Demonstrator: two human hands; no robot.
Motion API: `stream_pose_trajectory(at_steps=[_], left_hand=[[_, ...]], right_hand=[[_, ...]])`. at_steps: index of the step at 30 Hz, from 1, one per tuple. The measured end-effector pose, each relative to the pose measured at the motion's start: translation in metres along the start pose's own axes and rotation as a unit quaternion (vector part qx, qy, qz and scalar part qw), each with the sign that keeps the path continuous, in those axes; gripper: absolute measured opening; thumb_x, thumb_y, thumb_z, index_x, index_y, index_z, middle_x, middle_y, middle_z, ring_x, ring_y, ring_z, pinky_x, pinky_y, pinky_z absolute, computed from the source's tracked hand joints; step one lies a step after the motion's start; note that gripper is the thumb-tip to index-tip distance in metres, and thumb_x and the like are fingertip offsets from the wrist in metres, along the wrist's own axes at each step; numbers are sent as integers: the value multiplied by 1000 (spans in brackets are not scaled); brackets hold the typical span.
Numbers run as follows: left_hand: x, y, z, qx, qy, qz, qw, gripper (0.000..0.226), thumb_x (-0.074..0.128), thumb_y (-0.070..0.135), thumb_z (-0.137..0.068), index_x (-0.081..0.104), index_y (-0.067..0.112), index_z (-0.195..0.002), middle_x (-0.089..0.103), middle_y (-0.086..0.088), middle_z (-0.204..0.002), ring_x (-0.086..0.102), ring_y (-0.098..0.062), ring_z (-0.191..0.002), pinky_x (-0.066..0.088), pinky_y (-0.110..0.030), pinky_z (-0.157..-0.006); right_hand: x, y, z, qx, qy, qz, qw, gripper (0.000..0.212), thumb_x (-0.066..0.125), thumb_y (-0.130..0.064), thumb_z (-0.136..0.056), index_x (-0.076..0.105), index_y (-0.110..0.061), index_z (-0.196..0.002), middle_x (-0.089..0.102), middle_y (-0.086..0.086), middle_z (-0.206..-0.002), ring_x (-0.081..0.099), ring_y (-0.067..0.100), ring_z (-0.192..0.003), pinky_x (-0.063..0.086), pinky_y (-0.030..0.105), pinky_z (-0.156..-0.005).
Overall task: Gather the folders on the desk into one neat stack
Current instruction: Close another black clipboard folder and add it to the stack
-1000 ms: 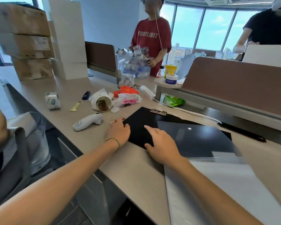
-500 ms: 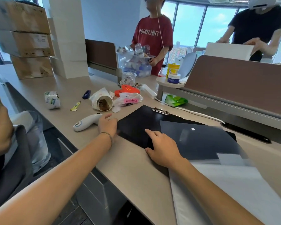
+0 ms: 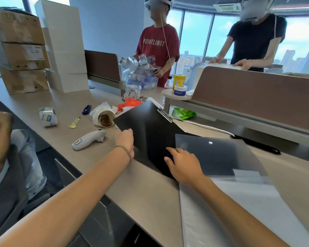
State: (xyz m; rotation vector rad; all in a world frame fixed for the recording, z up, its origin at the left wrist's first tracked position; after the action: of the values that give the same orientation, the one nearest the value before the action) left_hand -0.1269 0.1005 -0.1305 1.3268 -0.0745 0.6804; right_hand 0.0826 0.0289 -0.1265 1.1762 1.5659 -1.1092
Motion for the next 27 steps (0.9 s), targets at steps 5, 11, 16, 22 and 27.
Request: stream_pose_trajectory(at_steps=[5,11,16,22,27], left_hand=[[-7,38,18,110,52,-14,992,48,50,6,-96,49,9,-144,58,-8,-139,57,-23,-116,46,-43,-108],[8,72,59,220,10,-125,967,39,50,14,-100,57,9,-137,64,-7,-131,58,-27,-121,42,-33,-105],[51,57,87,239,-148,-143,949,41,47,56,-94,66,30,-119,67,6,-126,58,-16,-125,40,-42,-113],[82,27,124,261,-221,-134,930,39,33,36,-108,53,21,-138,59,19,-125,53,14,-114,35,-9,-99],[102,-8,134,296,-259,-213,894,46,36,61,-100,64,34,-124,70,10,-119,63,-11,-118,46,-47,-106]], right_hand=[[-1,24,14,37,-14,0,999,48,32,-48,-101,48,-27,-142,63,2,-132,58,28,-119,44,46,-99],[-12,37,25,59,-2,-53,997,39,41,-40,-101,59,-27,-133,67,1,-128,60,27,-116,48,41,-95],[-51,40,30,100,106,-244,959,35,51,-28,-100,60,-29,-134,75,-1,-101,68,22,-98,53,36,-85],[-94,38,31,58,188,-381,903,46,50,-24,-101,45,-33,-146,72,-4,-97,65,10,-92,50,32,-87],[-110,44,32,35,210,-425,880,50,45,-30,-102,35,-46,-148,74,-10,-101,68,9,-98,53,38,-93]])
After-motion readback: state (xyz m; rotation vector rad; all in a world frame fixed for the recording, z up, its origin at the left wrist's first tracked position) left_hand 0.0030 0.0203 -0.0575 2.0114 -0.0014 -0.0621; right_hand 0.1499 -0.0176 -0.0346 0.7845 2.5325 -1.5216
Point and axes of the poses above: each hand's wrist, its own z-axis away from the middle knuckle, its own x-axis out of the palm, y = z × x, the point moved 7 cm from there along -z, towards the middle knuckle
